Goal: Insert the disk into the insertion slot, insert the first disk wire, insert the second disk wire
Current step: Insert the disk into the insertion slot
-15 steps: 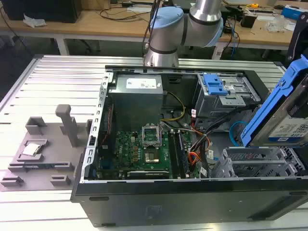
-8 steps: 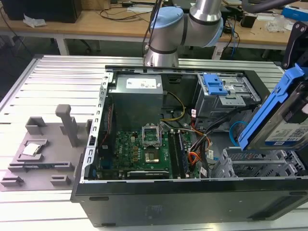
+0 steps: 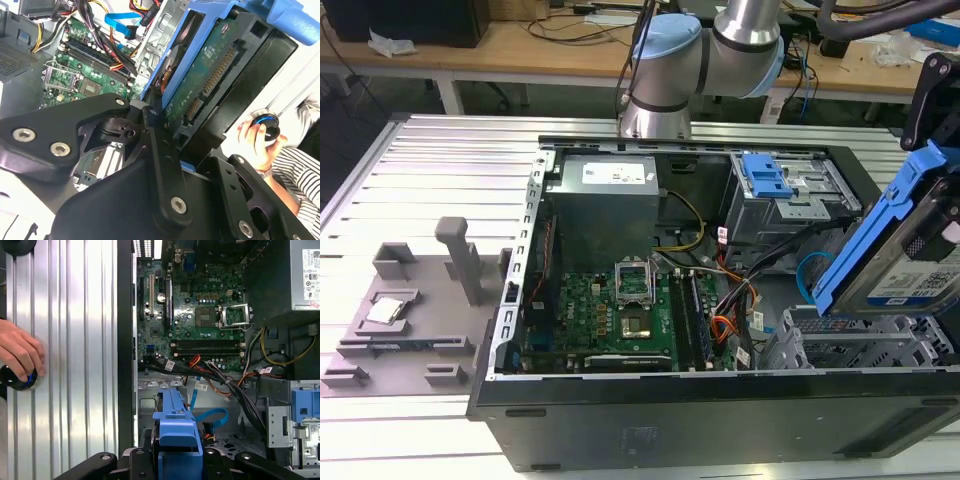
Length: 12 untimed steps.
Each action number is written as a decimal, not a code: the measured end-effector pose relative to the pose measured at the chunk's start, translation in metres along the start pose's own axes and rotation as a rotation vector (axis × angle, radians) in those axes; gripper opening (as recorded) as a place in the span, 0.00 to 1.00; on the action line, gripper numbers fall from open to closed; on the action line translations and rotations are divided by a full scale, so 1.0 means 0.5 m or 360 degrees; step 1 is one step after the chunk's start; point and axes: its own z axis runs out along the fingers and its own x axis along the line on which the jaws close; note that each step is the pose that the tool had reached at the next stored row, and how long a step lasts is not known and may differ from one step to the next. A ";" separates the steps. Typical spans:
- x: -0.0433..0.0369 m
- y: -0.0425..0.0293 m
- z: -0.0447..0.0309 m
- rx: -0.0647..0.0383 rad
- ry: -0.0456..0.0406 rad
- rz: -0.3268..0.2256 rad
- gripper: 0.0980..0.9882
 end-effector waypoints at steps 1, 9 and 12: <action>0.000 0.000 0.002 0.0000 0.0000 0.0000 0.30; 0.000 -0.001 0.013 0.0000 0.0000 0.0000 0.30; 0.000 -0.001 0.017 0.0000 0.0000 0.0000 0.30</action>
